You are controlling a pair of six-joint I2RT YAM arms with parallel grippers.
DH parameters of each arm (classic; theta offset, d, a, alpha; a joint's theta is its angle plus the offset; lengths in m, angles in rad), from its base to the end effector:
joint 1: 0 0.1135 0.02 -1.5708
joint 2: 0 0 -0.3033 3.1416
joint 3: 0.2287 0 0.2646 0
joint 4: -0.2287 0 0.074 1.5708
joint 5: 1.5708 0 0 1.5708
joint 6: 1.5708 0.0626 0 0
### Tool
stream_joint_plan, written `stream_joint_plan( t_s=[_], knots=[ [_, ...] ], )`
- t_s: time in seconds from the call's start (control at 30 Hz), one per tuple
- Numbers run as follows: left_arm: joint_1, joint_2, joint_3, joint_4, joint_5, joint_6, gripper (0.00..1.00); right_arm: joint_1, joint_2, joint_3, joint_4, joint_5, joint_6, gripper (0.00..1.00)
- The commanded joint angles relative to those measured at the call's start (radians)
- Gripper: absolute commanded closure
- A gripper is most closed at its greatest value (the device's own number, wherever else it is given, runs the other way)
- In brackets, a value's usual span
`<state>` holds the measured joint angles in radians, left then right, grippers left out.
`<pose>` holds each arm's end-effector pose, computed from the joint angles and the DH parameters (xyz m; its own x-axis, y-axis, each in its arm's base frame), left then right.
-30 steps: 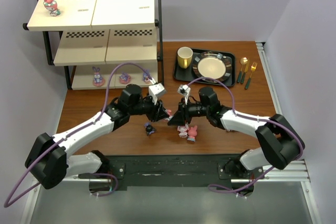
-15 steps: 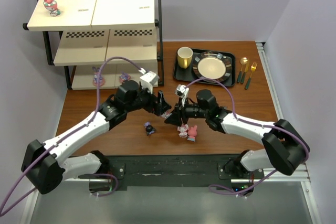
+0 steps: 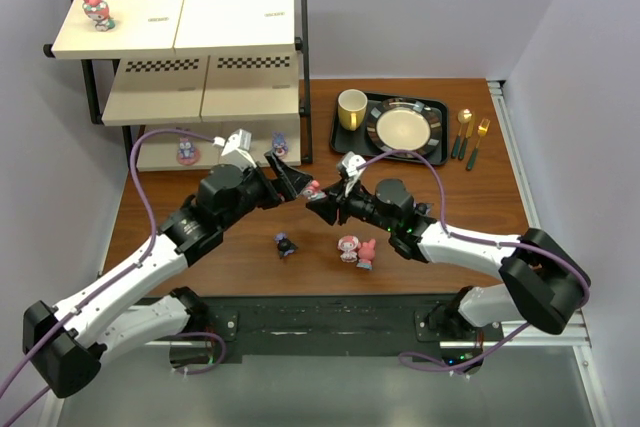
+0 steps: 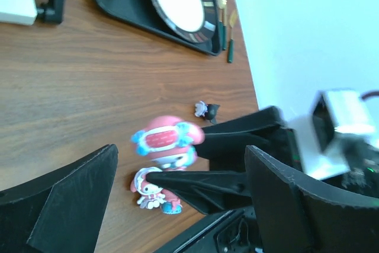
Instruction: Place and organize the plastic toys onto the shelf
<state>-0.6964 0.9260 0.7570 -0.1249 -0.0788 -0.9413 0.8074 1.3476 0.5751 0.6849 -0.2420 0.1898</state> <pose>0.1814 -0.1453 0.3322 -0.6010 -0.5478 -0.5819 0.1628 0.6289 -0.7602 0.2059 0.2369 0.2606 -0.2229 0.0320 -0.9743 -0.8395 0.5017 0.2085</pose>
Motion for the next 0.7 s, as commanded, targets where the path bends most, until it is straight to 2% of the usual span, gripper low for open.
stream_joint_plan(
  t_s=[0.0,0.33,0.67],
  knots=[
    [-0.014,0.010,-0.047,0.073,-0.052,-0.068,0.09,0.013,-0.018,-0.018,0.163,0.050,0.011,1.00],
    [-0.060,0.048,-0.107,0.246,-0.139,-0.151,0.13,0.021,-0.010,-0.032,0.189,0.049,0.028,1.00],
    [-0.117,0.128,-0.064,0.278,-0.190,-0.122,0.15,0.029,0.001,-0.041,0.206,0.050,0.023,1.00]
  ],
)
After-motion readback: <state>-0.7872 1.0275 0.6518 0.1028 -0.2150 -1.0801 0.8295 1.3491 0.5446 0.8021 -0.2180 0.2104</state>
